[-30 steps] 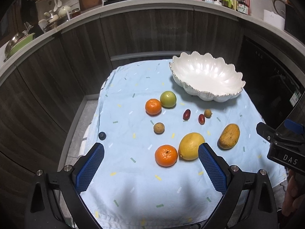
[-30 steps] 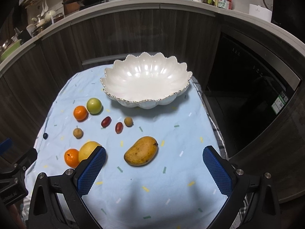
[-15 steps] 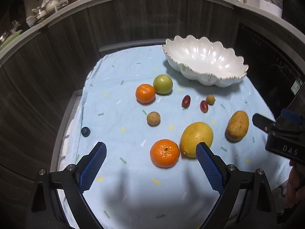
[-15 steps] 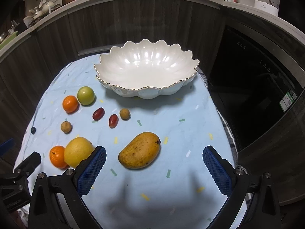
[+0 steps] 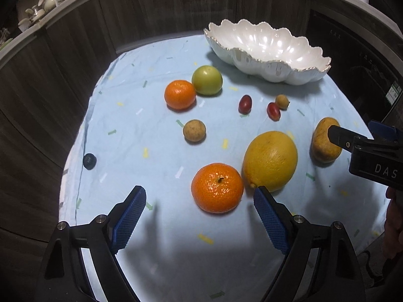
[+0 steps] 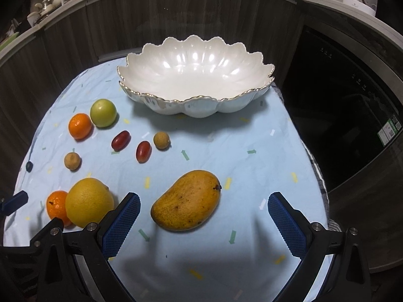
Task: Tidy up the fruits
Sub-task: 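Reach toward the mandarin with the left tool while the right tool reaches the mango, then grasp and lift the mandarin with the left tool while the right tool lifts the mango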
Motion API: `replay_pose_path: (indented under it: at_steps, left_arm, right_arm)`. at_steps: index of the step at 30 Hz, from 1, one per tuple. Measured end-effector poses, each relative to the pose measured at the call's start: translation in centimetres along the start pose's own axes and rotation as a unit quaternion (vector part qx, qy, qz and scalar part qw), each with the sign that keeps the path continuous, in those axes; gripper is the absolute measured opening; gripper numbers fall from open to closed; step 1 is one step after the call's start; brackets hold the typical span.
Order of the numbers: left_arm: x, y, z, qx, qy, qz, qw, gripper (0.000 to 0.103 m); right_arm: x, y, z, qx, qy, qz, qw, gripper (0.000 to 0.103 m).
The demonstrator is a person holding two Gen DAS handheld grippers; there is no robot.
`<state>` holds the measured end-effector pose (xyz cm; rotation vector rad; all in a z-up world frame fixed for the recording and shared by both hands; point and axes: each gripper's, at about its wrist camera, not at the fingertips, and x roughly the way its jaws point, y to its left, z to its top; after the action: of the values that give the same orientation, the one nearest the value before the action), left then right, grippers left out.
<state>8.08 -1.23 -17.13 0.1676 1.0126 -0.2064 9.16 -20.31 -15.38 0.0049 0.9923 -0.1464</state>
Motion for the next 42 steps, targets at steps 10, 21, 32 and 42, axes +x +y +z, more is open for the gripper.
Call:
replay_pose_path:
  at_steps: [10,21,32,42]
  left_arm:
    - [1.9,-0.2,-0.2,0.018,0.012,-0.009,0.9997,0.077]
    - [3.2,-0.6,0.0,0.028,0.017,-0.018,0.9993,0.071]
    - [3.3,-1.2,0.2,0.042,0.000,-0.033,0.9986,0.047]
    - [2.6,-1.1,0.2,0.038,-0.005,-0.017,0.9991,0.046]
  right_arm:
    - [1.7,0.4,-0.2,-0.002,0.014,0.004,1.000,0.102]
    - [3.9,1.0,0.2,0.004,0.032,0.016,0.999,0.085]
    - [4.9,1.3,-0.2,0.009,0.046,0.024,0.999,0.071]
    - [4.0,0.8,-0.2,0.016,0.036,0.027,0.999,0.068]
